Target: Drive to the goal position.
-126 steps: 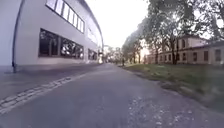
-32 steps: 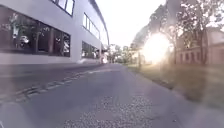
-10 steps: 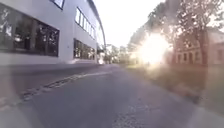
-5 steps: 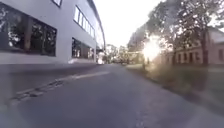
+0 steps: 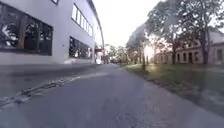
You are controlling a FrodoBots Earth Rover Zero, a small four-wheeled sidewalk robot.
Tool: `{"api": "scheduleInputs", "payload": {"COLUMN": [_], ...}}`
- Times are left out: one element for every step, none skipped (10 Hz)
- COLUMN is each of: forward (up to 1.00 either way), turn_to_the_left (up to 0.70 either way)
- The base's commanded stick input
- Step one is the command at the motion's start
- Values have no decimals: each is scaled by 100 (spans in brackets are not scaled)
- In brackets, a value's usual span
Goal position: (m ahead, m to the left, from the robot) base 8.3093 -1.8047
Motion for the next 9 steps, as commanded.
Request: {"api": "scheduleInputs", "payload": {"forward": [70, 70, 70, 70, 70, 70, 70, 70, 70], "turn_to_the_left": [0, 0, 0, 0, 0, 0, 0, 0, 0]}}
